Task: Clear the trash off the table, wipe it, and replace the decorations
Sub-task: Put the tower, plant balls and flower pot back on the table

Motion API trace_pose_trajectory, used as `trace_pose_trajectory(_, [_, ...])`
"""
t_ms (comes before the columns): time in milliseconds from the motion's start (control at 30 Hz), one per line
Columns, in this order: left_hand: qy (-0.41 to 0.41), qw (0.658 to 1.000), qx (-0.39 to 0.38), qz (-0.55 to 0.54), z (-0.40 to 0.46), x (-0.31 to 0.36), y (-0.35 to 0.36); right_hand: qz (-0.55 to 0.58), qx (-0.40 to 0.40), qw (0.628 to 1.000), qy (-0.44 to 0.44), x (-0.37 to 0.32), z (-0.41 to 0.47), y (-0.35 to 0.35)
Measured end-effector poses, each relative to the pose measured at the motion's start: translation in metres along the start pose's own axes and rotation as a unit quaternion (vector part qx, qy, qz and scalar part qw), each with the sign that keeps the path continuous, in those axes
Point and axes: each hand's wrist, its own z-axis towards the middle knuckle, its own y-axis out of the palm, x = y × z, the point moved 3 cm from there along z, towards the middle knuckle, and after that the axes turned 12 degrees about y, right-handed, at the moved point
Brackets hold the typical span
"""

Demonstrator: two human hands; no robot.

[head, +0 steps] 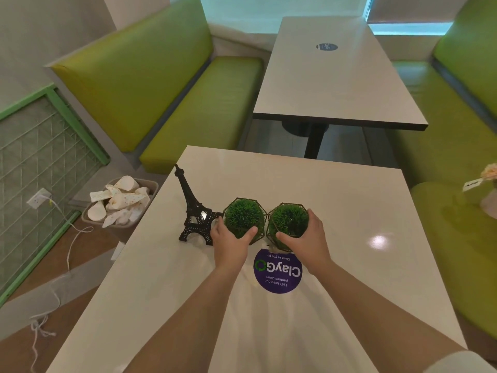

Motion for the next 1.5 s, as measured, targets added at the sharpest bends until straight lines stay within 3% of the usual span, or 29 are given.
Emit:
trace_pose_trajectory(500, [-0.006, 0.998, -0.004, 0.066, -0.003, 0.016, -0.011, -0.024, -0.034, 0.999, 0.009, -0.001, -0.002, -0.021])
trace_pose_trajectory(767, [0.121, 0.985, -0.007, 0.124, -0.029, 0.077, 0.001, -0.02, -0.002, 1.0, -0.008, -0.001, -0.018, -0.068])
trace_pose_trajectory(1167, [0.271, 0.945, -0.142, 0.118, -0.095, 0.207, 0.112, 0.008, 0.099, 0.995, 0.027, 0.058, -0.02, -0.21])
trace_pose_trajectory(1500, [0.274, 0.931, -0.232, 0.061, -0.135, 0.284, 0.251, -0.037, 0.175, 0.98, 0.083, 0.139, 0.028, -0.33])
